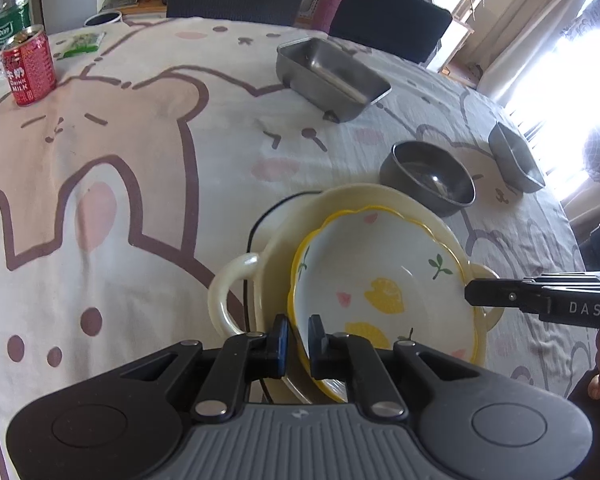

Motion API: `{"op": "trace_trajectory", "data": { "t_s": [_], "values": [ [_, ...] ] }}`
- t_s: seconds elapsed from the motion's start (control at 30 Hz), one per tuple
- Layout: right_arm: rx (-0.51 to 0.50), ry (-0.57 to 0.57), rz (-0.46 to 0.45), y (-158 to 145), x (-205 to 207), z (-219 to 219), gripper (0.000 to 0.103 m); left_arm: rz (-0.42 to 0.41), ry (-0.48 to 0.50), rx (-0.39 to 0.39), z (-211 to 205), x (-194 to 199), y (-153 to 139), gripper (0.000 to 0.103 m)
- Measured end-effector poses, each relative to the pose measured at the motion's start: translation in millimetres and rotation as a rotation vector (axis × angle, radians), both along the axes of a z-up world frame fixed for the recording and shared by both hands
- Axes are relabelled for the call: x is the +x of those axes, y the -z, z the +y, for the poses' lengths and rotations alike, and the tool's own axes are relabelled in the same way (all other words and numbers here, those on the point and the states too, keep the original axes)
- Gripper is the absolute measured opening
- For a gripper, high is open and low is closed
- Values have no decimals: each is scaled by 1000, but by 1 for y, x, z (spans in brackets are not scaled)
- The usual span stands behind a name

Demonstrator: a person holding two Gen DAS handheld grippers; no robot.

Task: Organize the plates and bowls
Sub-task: 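Lower the yellow-rimmed bowl into the cream bowl with both tools, then open both tools to release the yellow-rimmed bowl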

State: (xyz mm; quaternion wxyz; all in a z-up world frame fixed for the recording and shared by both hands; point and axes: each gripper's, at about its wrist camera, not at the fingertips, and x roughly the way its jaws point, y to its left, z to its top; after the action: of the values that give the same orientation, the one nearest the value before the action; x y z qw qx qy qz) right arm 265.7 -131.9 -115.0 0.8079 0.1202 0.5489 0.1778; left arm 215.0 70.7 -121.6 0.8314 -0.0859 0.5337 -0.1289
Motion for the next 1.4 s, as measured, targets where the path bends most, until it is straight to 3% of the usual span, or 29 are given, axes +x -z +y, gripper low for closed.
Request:
{"op": "trace_trajectory", "data": {
  "t_s": [0.7, 0.73, 0.83, 0.93, 1.03, 1.1, 1.33, 1.4],
  "values": [
    [-11, 7, -21, -4, -4, -8, 9, -53, 8, -5, 1, -7, -20, 11],
    [-10, 5, -24, -5, -5, -8, 9, -61, 8, 5, 0, -8, -22, 15],
    [-13, 4, -40, -8, -9, -9, 10, -89, 7, 26, -2, -10, -29, 43],
    [3, 11, -64, -14, -11, -13, 23, -127, 0, 33, -2, -9, -37, 58],
    [2, 35, -115, -24, -11, -16, 48, -182, -26, 51, -2, -3, -46, 78],
    [-2, 65, -155, -31, -9, -20, 63, -218, -52, 67, -3, 3, -51, 81],
    [28, 222, -263, -50, 15, -39, 82, -323, -102, 132, -11, 42, -63, 102],
    [24, 287, -290, -52, 25, -43, 93, -363, -115, 167, -15, 55, -64, 103]
  ]
}}
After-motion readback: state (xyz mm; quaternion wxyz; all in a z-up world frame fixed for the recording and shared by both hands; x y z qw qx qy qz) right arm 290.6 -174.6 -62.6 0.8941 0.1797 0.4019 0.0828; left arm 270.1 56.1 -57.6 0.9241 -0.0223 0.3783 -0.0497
